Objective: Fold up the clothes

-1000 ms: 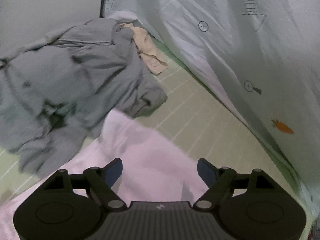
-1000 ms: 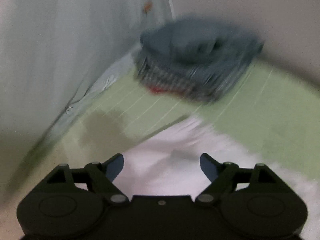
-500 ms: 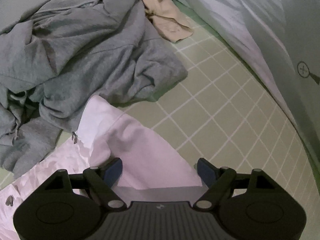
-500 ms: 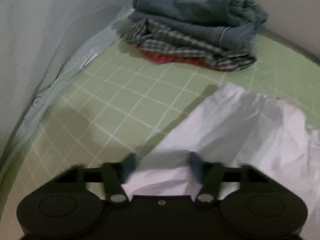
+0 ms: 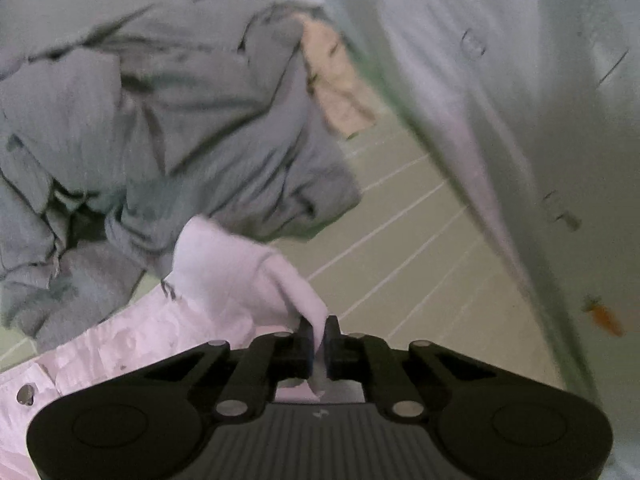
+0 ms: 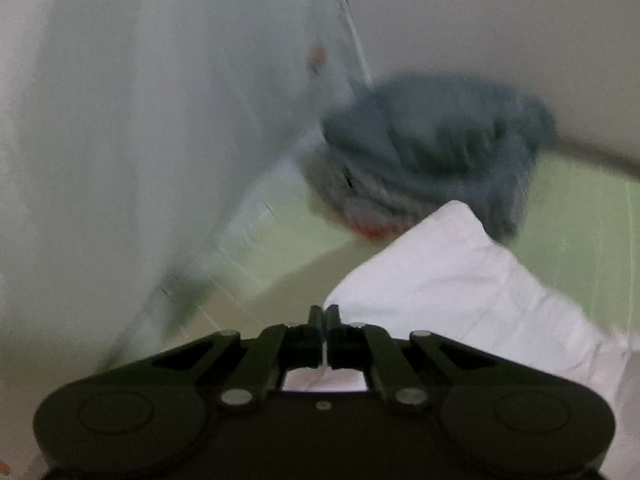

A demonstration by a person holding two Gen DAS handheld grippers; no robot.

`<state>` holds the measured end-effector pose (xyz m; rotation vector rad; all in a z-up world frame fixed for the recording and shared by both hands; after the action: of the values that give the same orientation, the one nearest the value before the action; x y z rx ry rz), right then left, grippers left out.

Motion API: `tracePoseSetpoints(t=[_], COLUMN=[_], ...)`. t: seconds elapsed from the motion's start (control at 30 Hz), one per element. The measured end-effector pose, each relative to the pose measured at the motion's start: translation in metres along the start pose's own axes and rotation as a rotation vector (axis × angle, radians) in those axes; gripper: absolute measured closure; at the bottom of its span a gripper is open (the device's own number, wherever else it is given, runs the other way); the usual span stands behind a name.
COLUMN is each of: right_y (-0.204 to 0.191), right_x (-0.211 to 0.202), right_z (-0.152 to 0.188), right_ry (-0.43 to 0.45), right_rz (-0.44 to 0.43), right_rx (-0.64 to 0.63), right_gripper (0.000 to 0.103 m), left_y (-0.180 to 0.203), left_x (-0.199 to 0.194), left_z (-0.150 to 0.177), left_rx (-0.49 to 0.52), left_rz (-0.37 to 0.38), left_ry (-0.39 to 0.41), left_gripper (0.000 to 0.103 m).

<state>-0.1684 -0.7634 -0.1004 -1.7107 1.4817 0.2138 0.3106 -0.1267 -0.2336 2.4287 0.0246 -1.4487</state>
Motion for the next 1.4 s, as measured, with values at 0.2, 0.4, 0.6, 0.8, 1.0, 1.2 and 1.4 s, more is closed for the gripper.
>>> tracePoseSetpoints(t=[0.2,0.4,0.6,0.8,1.0,1.2,1.4], right_y=[-0.054,-0.128,-0.129,-0.005,0.087,0.086,0.098], right_x=[0.001,0.077,0.092,0.068,0.070,0.092,0.099], right_z=[-0.042,-0.038,-0.019,0.011,0.033,0.040,0.024], right_ry=[0.079,0.052,0.076,-0.008,-0.126,-0.141,-0.106], right_rz=[-0.127,-0.218,-0.149,0.060,0.180,0.156,0.190], right_rx=[-0.076,-0.128,-0.328,-0.331,-0.123,-0.222,-0.266], right_gripper=[0.102,0.097,0.027,0.021,0.024,0.096,0.099], left_y=[-0.009,0.008,0.002,0.001,0.010,0.016,0.001], left_x=[-0.018,0.010,0.021,-0.001,-0.010,-0.020,-0.034], left_z=[-0.029,-0.056,-0.053,-0.014,0.027,0.057,0.077], left_rx=[-0.113,-0.145,-0.135,0.073,0.165,0.265,0.277], left_rz=[0.138,0.173,0.119,0.032,0.062,0.019,-0.026], left_ry=[0.086,0.142,0.153,0.152,0.092,0.072,0.046], left_gripper=[0.098,0.095,0.046,0.018,0.017,0.017,0.017])
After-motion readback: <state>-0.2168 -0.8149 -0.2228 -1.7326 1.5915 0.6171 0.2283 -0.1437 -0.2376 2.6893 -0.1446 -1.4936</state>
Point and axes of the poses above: each gripper's, at about its wrist camera, not at the fingertips, and x roughly the way its jaws point, y to its right, z to its underside, the point moved 9 cm from there along x, roughly the way its jaws point, and after that the axes turned 12 degrees about x, right-handed, at the moved point
